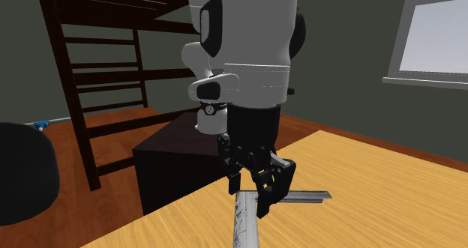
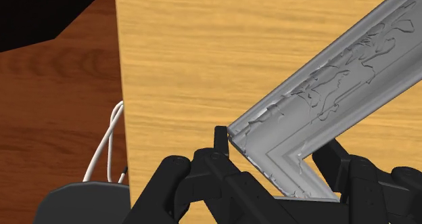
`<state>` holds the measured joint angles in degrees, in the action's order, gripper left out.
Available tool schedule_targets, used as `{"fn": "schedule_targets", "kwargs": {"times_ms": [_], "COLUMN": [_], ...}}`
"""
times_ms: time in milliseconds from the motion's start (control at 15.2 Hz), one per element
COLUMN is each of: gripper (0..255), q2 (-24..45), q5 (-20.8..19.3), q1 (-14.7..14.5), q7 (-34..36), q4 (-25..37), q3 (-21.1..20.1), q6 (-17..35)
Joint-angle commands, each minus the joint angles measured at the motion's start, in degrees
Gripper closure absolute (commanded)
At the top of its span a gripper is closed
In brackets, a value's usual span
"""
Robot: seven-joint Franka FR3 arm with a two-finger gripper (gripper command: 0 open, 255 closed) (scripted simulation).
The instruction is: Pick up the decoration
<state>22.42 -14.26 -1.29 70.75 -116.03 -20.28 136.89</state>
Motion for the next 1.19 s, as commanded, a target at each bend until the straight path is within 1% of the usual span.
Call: {"fn": "schedule_targets", "kwargs": {"times_ms": [0, 330, 1122], "gripper": [255, 255, 255], "q2": [0.21, 0.30, -5.76], "q5": [0.00, -0.05, 3.59], "q1": [-0.02, -0.08, 1.17], "q7": [0.00, 0.10, -2.51], "q4": [-0.04, -0.02, 1.75], "q3": [0.01, 0.03, -1.71], "q6": [0.04, 0.10, -7.24]}}
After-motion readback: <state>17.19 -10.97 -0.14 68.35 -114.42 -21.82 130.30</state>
